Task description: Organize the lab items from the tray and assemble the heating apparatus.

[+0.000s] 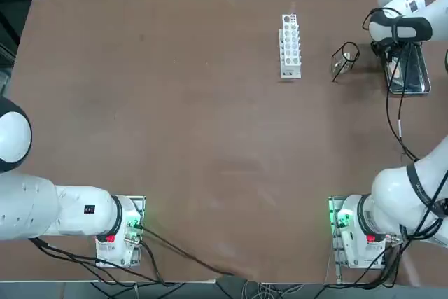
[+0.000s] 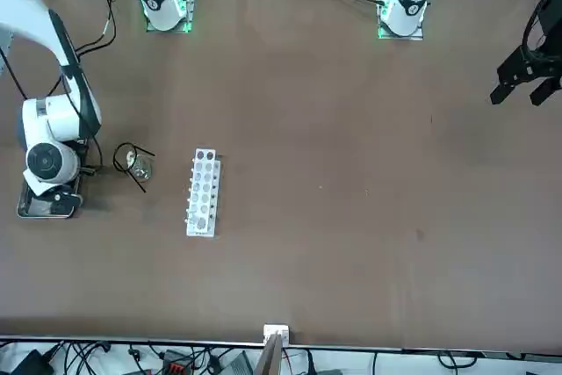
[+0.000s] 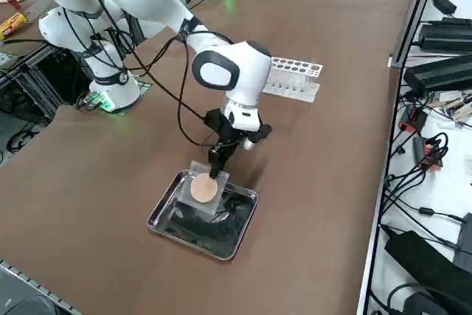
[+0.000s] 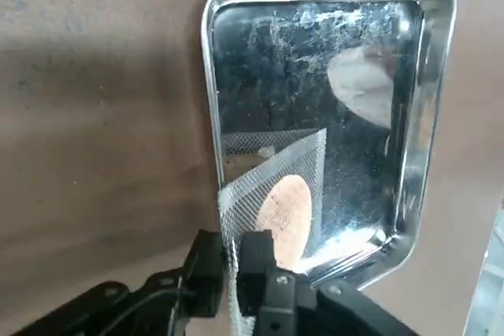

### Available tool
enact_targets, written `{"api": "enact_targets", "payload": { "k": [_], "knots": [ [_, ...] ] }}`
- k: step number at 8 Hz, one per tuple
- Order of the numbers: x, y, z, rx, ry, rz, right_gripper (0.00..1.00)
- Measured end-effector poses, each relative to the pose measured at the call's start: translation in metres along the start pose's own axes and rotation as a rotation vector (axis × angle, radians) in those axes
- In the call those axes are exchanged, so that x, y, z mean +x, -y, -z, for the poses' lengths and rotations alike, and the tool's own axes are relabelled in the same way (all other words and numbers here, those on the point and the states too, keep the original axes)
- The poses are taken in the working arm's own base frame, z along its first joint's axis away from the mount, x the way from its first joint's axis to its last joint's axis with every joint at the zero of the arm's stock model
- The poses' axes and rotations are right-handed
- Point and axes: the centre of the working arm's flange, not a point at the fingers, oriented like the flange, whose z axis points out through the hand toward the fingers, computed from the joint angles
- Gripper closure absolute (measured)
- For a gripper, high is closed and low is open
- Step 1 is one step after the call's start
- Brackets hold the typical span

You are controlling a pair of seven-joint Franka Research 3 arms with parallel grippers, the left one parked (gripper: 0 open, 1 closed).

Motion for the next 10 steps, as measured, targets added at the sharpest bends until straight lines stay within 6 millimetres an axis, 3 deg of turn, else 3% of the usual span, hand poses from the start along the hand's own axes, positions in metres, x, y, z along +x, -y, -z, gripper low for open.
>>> {"api": "enact_targets", "payload": {
  "k": [2, 7, 10],
  "knots": [
    [0.002, -0.003, 0.003, -0.005, 0.003, -0.007, 0.96],
    [0.01, -0.025, 0.023, -0.045, 0.03, -0.039, 0.97],
    [0.018, -0.06, 0.056, -0.087, 0.055, -0.02, 0.98]
  ]
}}
